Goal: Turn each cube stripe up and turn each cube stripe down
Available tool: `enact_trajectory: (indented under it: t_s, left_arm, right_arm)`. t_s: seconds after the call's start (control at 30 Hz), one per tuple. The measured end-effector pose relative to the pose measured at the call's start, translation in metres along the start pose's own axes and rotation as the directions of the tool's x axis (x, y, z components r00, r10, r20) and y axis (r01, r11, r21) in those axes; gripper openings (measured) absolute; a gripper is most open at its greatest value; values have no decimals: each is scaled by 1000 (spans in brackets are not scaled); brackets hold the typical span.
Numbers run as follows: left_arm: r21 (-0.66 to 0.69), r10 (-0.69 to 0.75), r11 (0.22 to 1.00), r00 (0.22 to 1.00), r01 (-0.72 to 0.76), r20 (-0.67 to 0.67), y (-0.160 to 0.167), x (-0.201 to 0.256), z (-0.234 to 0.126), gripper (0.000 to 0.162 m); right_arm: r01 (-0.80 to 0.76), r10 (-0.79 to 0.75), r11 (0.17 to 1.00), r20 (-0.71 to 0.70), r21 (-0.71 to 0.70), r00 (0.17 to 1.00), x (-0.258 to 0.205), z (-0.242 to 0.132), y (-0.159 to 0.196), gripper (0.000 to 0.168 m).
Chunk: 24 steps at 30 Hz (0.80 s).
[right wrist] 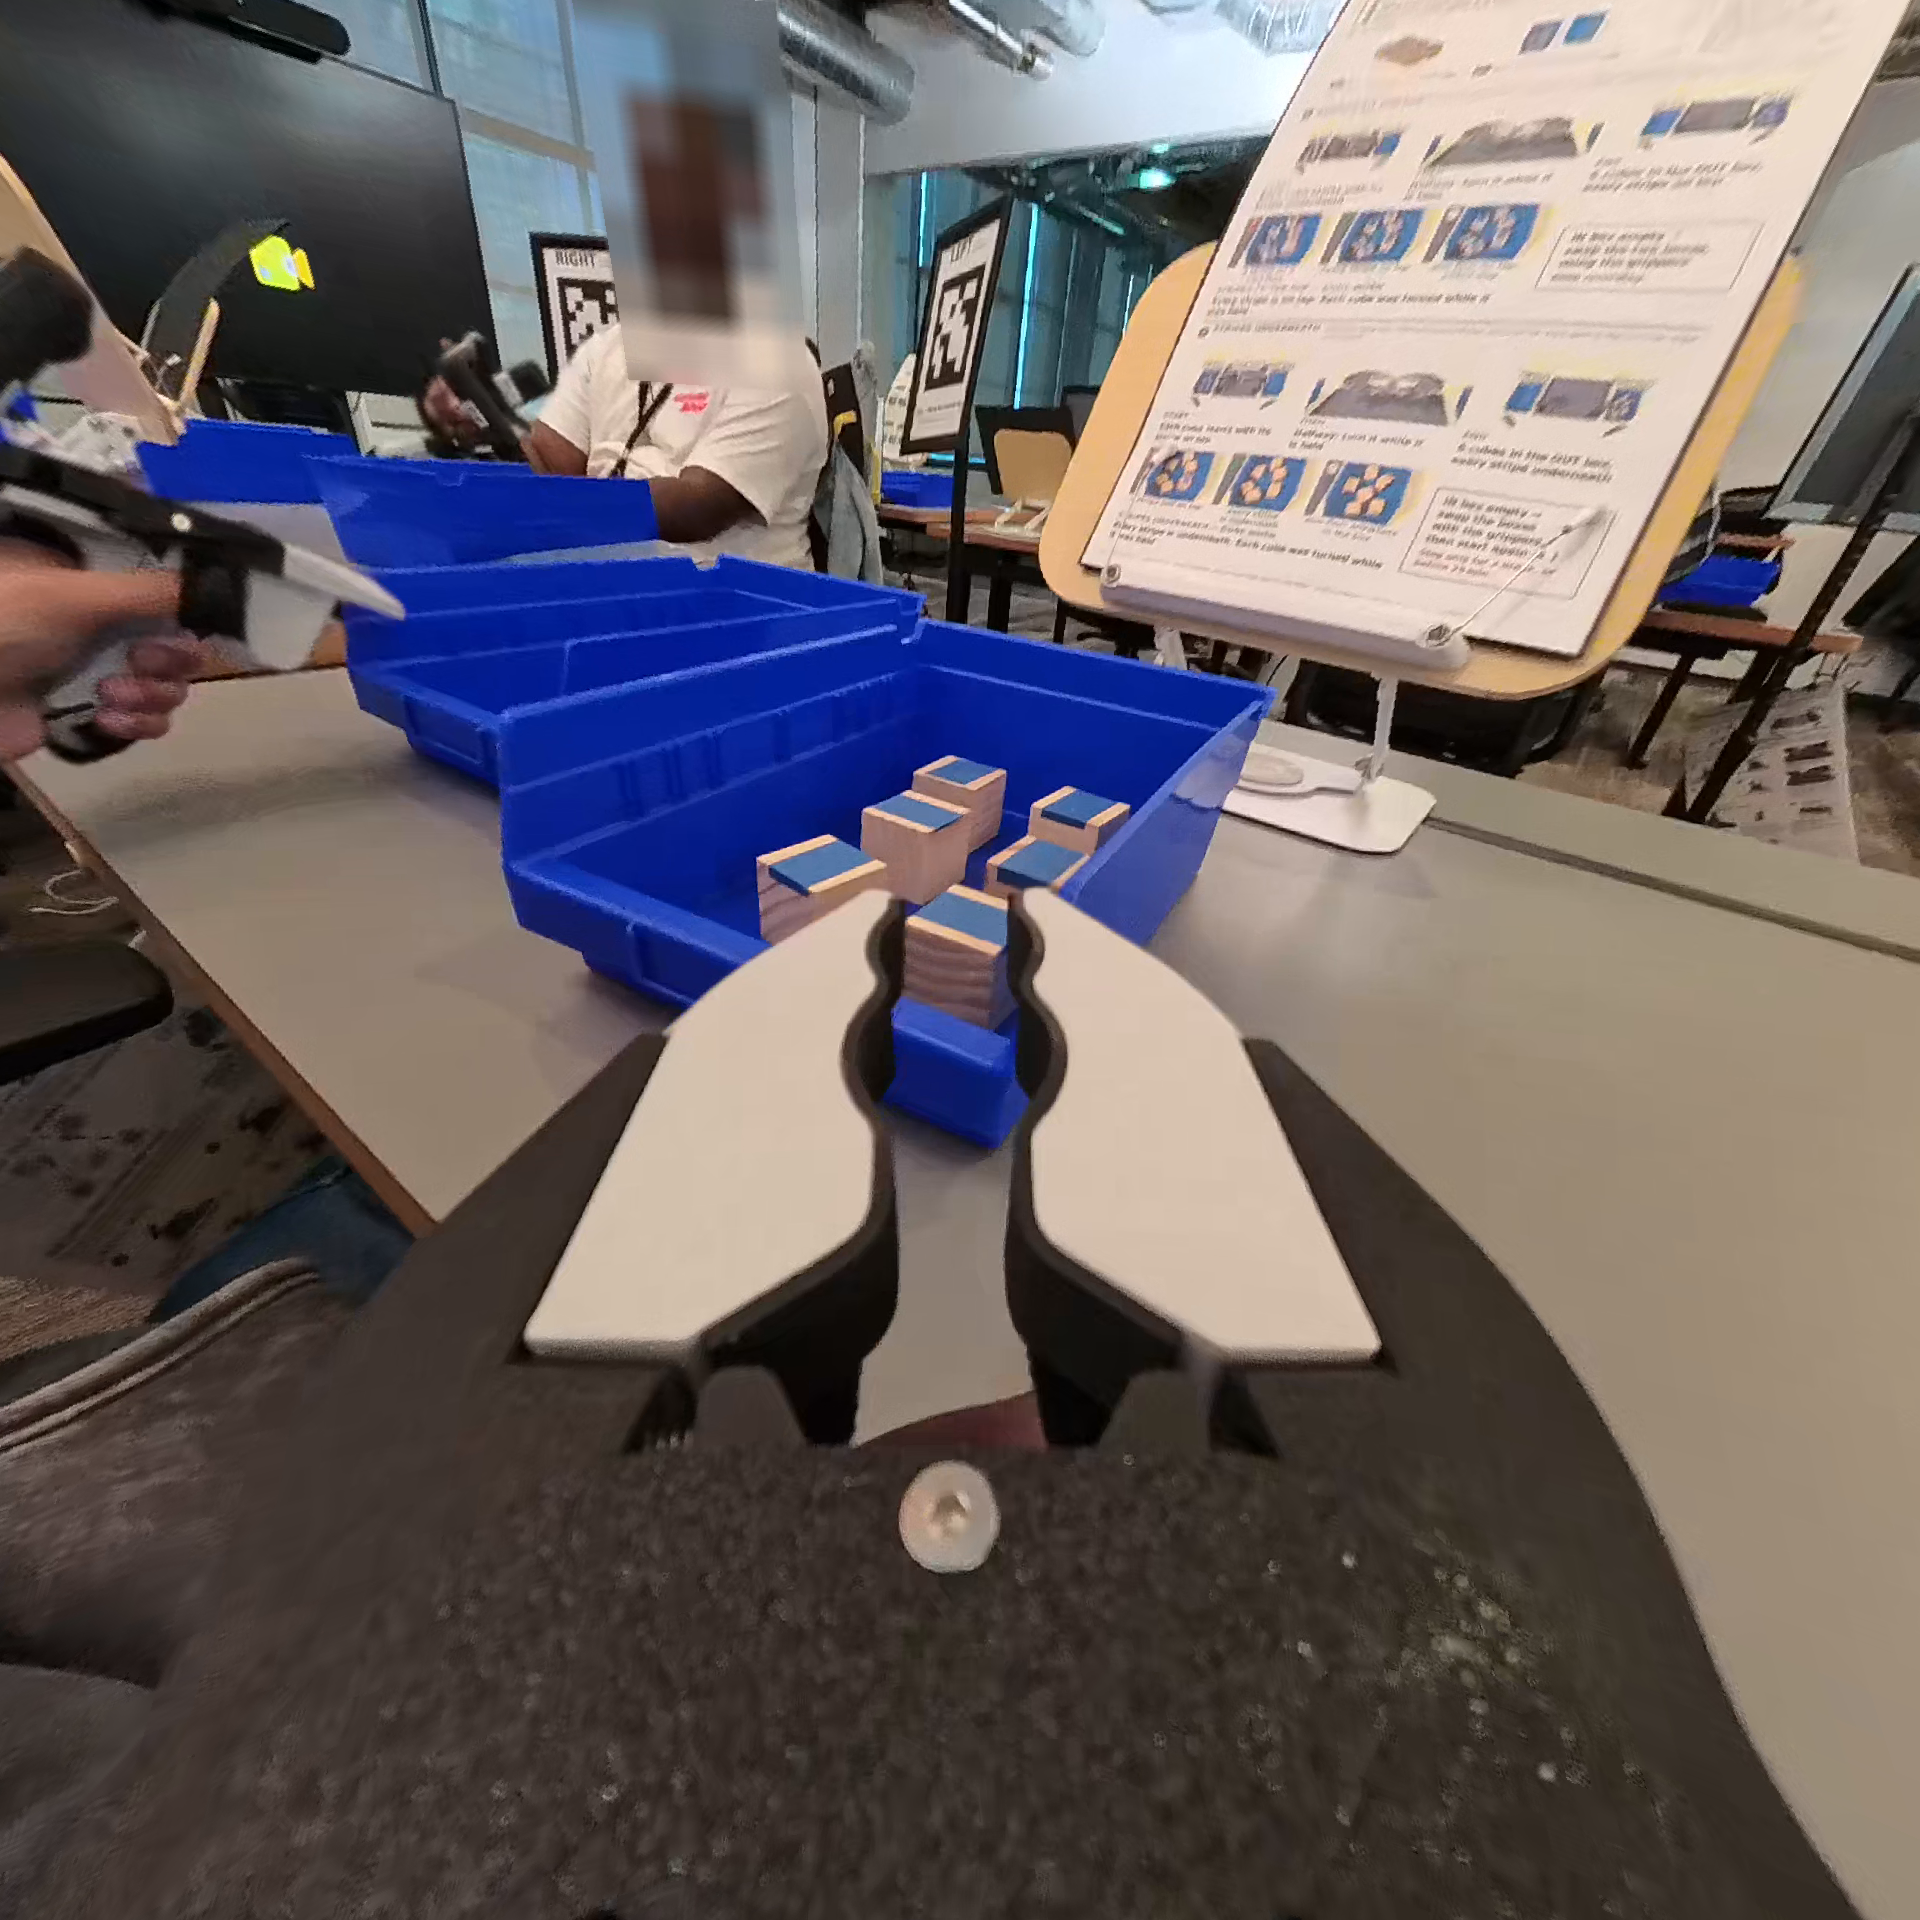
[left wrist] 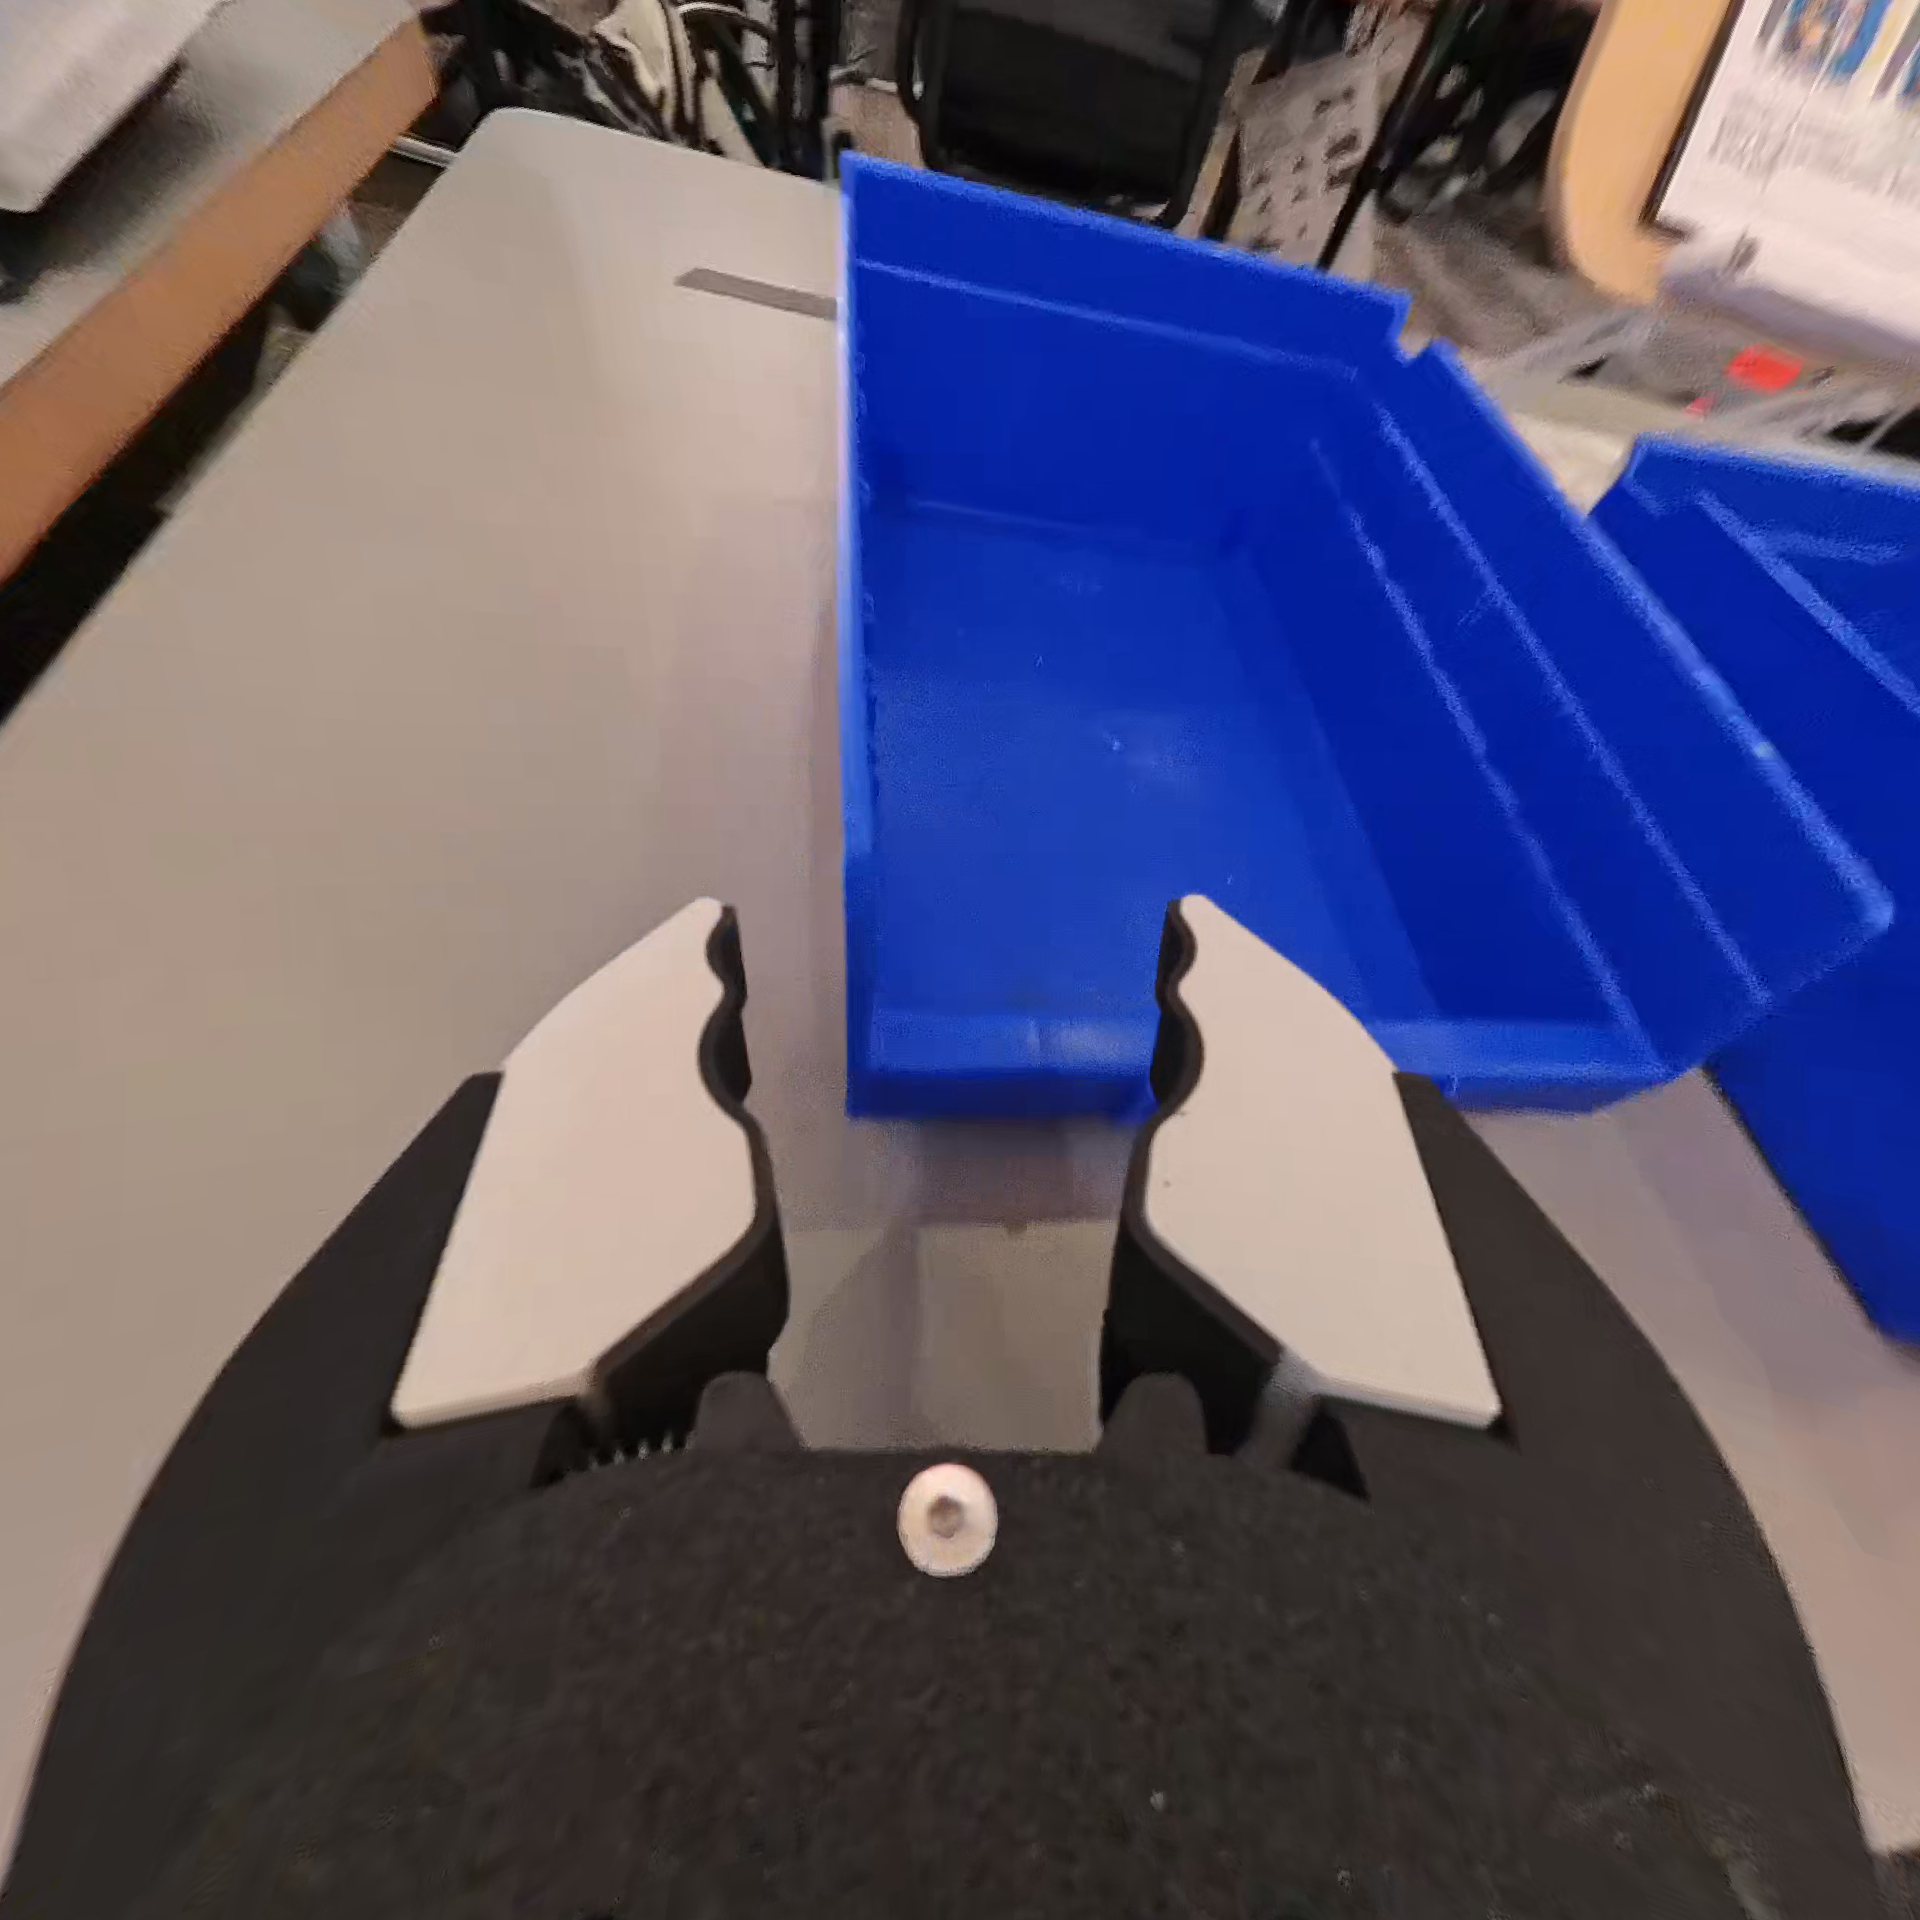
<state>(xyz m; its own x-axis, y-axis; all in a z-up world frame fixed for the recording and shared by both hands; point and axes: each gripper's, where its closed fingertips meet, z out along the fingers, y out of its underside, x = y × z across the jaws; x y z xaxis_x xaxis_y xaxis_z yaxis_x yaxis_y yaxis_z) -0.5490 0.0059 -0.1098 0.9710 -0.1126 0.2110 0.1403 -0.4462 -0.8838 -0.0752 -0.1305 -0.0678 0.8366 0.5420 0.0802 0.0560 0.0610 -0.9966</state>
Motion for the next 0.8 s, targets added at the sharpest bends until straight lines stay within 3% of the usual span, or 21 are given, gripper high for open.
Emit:
enact_trajectory:
  t_s: [0.07,0.2,0.23,0.3,0.47,0.63,0.73,0.8]
  left_arm:
    - [10,-66,998,998,66,-16,-7,-7,16,64]
    - [-2,-100,995,992,101,83,-16,-31,42,63]
    - [-5,-90,996,994,91,64,-17,-29,47,52]
    - [-56,-85,995,996,86,17,-11,-20,47,7]
    - [-99,13,995,985,3,170,10,-16,7,4]
    - [-41,-76,995,973,87,217,43,2,-53,6]
    - [-30,-79,996,969,89,234,60,11,-85,6]
    - [-25,-82,996,971,90,226,68,16,-101,6]
  right_arm:
    - [6,-6,1000,-2,-16,1000,-1,3,6,18]
    - [17,-16,999,21,-40,1000,-11,9,15,18]
    - [26,-24,998,25,-49,999,-14,11,17,18]
    - [36,-33,998,44,-61,998,-23,16,20,18]
    - [110,-77,983,208,-148,975,-88,47,37,25]
    - [117,-44,972,334,-203,941,-179,101,35,46]
    - [74,-17,979,289,-188,957,-212,136,23,49]
    - [-8,48,980,197,-197,979,-215,154,19,38]
